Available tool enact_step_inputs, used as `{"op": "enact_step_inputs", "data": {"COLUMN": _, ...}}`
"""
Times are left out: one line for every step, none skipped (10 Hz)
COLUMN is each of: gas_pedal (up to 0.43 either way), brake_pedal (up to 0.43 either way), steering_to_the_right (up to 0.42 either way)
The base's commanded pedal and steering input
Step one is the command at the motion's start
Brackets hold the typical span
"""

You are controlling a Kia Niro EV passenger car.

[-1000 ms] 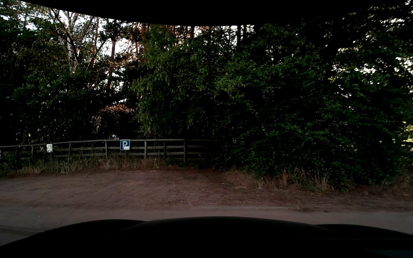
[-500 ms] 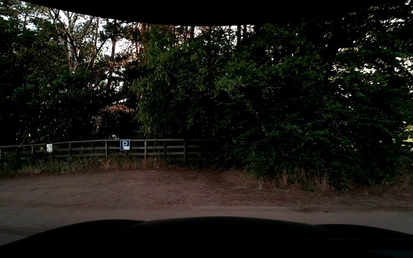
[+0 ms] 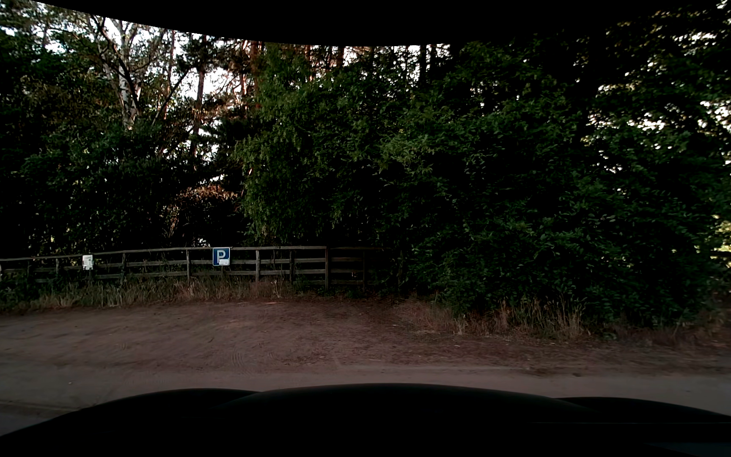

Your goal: Follow the waypoints while adhering to traffic rules and regulations

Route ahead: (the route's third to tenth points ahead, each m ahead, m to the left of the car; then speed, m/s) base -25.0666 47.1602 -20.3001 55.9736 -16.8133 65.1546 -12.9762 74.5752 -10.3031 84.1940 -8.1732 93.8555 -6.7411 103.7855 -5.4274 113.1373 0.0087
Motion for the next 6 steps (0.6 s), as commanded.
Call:
{"op": "enact_step_inputs", "data": {"gas_pedal": 0.000, "brake_pedal": 0.238, "steering_to_the_right": -0.870}}
{"op": "enact_step_inputs", "data": {"gas_pedal": 0.000, "brake_pedal": 0.238, "steering_to_the_right": -0.870}}
{"op": "enact_step_inputs", "data": {"gas_pedal": 0.000, "brake_pedal": 0.232, "steering_to_the_right": -0.870}}
{"op": "enact_step_inputs", "data": {"gas_pedal": 0.000, "brake_pedal": 0.232, "steering_to_the_right": -0.870}}
{"op": "enact_step_inputs", "data": {"gas_pedal": 0.000, "brake_pedal": 0.232, "steering_to_the_right": -0.870}}
{"op": "enact_step_inputs", "data": {"gas_pedal": 0.000, "brake_pedal": 0.232, "steering_to_the_right": -0.870}}
